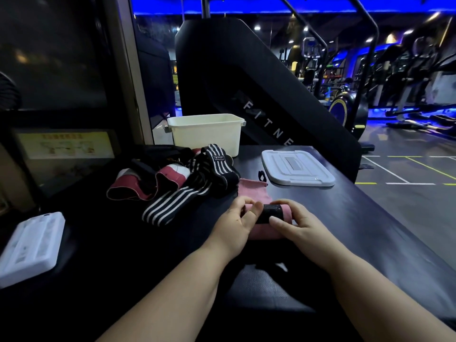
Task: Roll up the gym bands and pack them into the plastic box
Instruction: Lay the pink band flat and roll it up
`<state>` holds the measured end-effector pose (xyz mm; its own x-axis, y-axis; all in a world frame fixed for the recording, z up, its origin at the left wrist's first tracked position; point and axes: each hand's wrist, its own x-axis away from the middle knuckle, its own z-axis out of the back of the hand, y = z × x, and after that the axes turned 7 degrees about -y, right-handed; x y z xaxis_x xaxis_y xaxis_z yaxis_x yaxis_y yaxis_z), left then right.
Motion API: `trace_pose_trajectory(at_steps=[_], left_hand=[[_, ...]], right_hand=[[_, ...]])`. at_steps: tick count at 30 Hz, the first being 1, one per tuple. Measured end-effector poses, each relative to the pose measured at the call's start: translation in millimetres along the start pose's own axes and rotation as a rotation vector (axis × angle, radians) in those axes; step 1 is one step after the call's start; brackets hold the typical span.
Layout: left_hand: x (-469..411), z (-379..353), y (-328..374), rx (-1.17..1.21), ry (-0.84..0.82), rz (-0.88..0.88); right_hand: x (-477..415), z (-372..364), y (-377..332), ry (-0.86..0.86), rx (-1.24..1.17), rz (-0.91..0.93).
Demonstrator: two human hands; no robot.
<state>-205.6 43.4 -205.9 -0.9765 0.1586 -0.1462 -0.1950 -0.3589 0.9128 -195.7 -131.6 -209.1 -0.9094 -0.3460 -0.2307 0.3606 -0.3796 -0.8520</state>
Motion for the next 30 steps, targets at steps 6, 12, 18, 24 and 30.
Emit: trace_pose_trajectory(at_steps=[6,12,18,24,30], left_hand=[[3.3,2.9,-1.2,-0.024,0.022,-0.076],[2.2,-0.8,-0.9,-0.027,-0.008,-0.068],[-1.9,-0.6,-1.0,-0.003,0.011,-0.033],[-4.9,-3.5,-0.8,-0.033,0.109,0.01],[1.8,1.2,-3.2,-0.02,-0.007,-0.102]], right_hand=[[-0.6,-3.1,-1.5,-0.004,-0.05,0.003],[1.3,-3.3,-5.4,-0.007,-0.027,-0.005],[-1.0,-3.8,-1.2,-0.017,-0.106,0.043],[-2.5,-6.3,-2.2,-0.008,-0.104,0.018],[-6.8,-6.1,-5.5,0.041,0.018,-0.007]])
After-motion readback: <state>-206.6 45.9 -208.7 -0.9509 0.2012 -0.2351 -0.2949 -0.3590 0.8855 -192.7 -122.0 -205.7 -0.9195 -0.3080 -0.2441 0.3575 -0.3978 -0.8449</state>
